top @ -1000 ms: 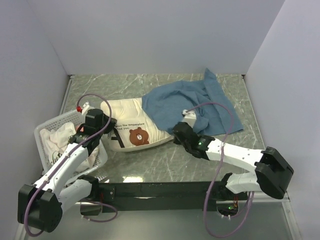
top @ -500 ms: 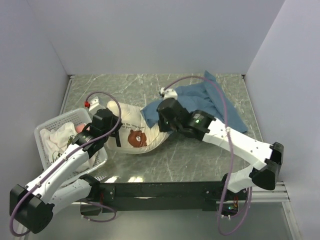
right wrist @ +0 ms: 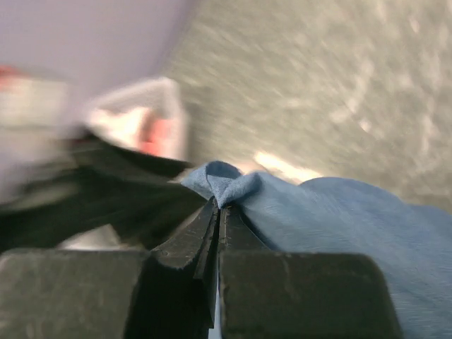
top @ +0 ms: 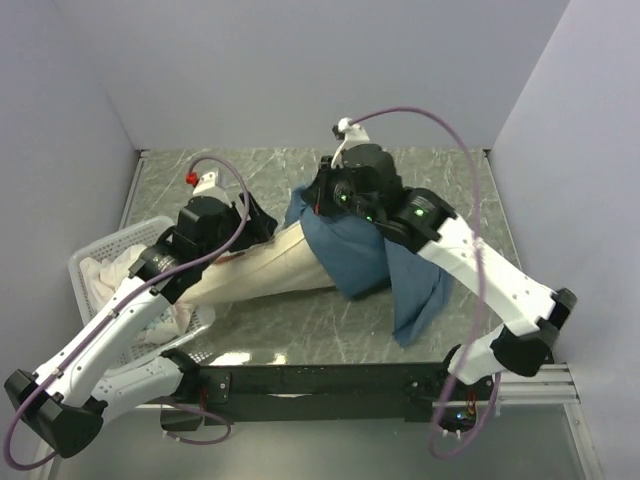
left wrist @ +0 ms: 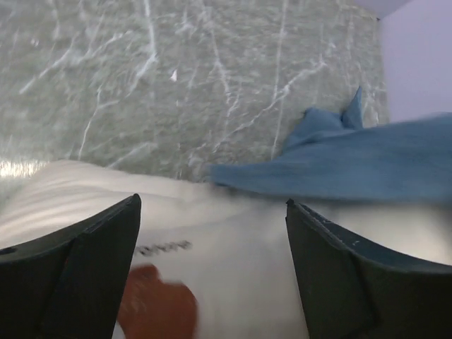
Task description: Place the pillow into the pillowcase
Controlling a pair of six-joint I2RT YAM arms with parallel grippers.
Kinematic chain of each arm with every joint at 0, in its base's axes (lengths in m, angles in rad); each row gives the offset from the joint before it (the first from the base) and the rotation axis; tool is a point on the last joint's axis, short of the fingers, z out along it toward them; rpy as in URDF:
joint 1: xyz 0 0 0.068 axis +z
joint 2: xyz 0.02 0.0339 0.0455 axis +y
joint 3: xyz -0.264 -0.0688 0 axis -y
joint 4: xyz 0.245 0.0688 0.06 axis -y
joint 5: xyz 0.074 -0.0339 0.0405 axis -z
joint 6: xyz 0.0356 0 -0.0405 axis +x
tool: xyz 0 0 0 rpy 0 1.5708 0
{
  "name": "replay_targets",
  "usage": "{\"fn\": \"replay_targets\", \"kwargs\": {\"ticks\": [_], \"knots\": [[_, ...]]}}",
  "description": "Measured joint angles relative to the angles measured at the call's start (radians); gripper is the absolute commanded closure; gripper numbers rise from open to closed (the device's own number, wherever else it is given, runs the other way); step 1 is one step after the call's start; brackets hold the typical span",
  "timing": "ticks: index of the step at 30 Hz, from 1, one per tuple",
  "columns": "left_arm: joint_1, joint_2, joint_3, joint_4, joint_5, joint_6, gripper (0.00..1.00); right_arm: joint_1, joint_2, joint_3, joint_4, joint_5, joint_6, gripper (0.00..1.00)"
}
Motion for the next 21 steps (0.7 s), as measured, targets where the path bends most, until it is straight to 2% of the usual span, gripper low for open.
{"fn": "replay_targets", "kwargs": {"ticks": [4, 7, 15, 21], "knots": [[0.0, 0.029, 0.08, -0.016, 0.027, 0.072, 0.05, -0.113, 0.061, -0.22, 0.082, -0.068, 0.024, 1.0], [0.0, 0.064, 0.153, -0.051, 0.028, 0.136, 0.01, -0.187, 0.129, -0.317, 0.166, -0.12, 0.052, 1.0], [0.0, 0.121, 0.339, -0.119, 0.028, 0.315, 0.01, -0.264, 0.119, -0.352, 0.312, -0.181, 0.069, 1.0], [0.0, 0.217, 0.314, -0.114, 0.032, 0.421, 0.01, -0.262, 0.097, -0.363, 0.314, -0.207, 0.072, 1.0]]}}
